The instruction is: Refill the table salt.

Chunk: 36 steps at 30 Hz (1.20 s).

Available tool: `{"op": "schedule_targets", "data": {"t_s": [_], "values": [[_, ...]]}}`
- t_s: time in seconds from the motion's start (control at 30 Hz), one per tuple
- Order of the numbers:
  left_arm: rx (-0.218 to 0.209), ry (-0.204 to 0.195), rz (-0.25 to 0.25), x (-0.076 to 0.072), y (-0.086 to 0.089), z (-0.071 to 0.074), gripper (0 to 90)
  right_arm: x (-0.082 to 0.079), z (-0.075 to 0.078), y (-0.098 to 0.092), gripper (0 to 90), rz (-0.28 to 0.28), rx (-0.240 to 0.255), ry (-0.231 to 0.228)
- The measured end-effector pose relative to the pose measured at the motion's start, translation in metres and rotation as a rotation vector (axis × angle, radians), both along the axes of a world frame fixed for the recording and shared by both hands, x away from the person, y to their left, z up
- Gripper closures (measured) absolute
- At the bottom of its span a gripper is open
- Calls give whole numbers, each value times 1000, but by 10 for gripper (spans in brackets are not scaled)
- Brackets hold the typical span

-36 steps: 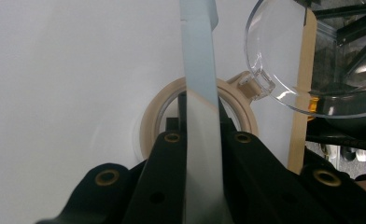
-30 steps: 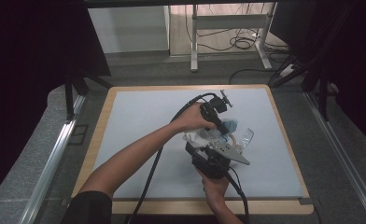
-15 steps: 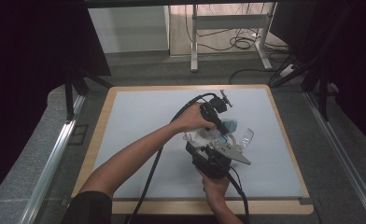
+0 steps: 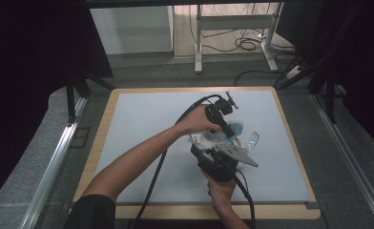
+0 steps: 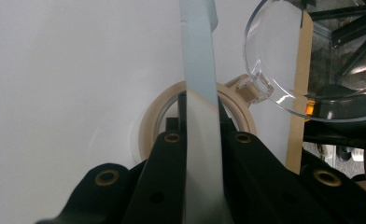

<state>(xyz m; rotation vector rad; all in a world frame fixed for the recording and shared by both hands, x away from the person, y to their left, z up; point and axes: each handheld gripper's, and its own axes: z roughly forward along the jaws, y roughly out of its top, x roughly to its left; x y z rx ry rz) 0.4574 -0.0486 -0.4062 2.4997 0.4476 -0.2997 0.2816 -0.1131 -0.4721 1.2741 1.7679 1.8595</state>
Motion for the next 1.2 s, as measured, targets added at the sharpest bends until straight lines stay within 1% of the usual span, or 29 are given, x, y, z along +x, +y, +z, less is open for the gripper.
{"op": "schedule_targets", "data": {"t_s": [0.27, 0.8, 1.2], "values": [[5, -2, 2, 0, 0, 0, 894, 0, -1, 1, 573, -3, -16, -12], [7, -2, 1, 0, 0, -3, 895, 1, -3, 1, 573, -4, -24, -10], [14, -11, 0, 0, -1, -3, 895, 1, -4, 2, 573, -4, -25, -14]]}}
